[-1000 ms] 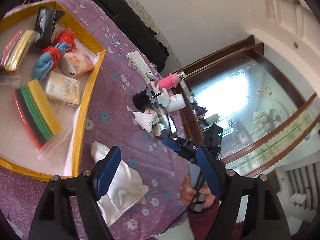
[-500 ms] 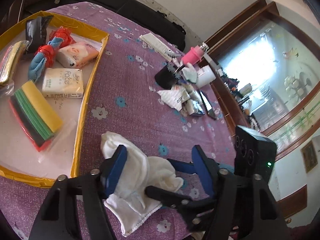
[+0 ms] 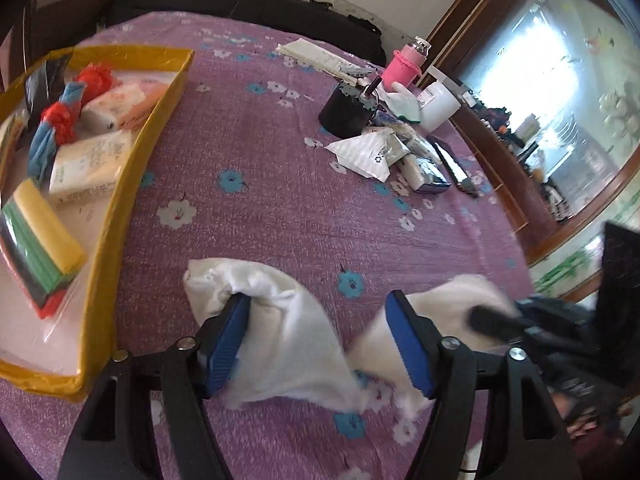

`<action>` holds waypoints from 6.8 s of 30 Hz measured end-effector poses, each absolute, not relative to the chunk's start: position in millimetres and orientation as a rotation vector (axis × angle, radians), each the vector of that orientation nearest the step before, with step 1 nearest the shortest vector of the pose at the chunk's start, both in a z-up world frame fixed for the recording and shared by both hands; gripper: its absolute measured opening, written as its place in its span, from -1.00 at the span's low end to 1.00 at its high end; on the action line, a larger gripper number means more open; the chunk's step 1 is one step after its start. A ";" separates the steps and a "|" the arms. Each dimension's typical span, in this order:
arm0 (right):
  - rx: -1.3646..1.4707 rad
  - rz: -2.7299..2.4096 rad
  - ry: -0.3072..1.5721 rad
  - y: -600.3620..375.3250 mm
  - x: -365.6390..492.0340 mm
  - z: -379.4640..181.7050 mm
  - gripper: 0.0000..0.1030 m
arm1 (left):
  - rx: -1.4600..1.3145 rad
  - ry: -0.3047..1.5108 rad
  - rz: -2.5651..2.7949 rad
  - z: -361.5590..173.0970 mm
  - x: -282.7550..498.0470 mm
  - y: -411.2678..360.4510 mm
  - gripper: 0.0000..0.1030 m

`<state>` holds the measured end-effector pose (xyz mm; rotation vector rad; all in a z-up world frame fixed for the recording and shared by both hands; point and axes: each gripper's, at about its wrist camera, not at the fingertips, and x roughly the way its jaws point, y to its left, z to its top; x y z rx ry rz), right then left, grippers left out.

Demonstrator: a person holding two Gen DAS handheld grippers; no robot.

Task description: Organize soft objects

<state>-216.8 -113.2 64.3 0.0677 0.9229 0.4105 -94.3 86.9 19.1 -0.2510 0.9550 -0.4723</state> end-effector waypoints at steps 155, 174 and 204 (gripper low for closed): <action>0.350 -0.017 1.077 -220.9 -51.3 36.8 -0.15 | -0.007 0.867 -0.461 45.4 -17.1 -1.7 -0.11; 0.272 0.186 0.923 -146.0 -124.7 108.0 -0.22 | -0.247 0.702 -0.141 96.0 -119.7 212.9 -0.09; 0.099 0.638 1.033 104.5 -91.5 93.4 -0.21 | -0.385 0.786 -0.022 84.2 -18.7 354.0 0.26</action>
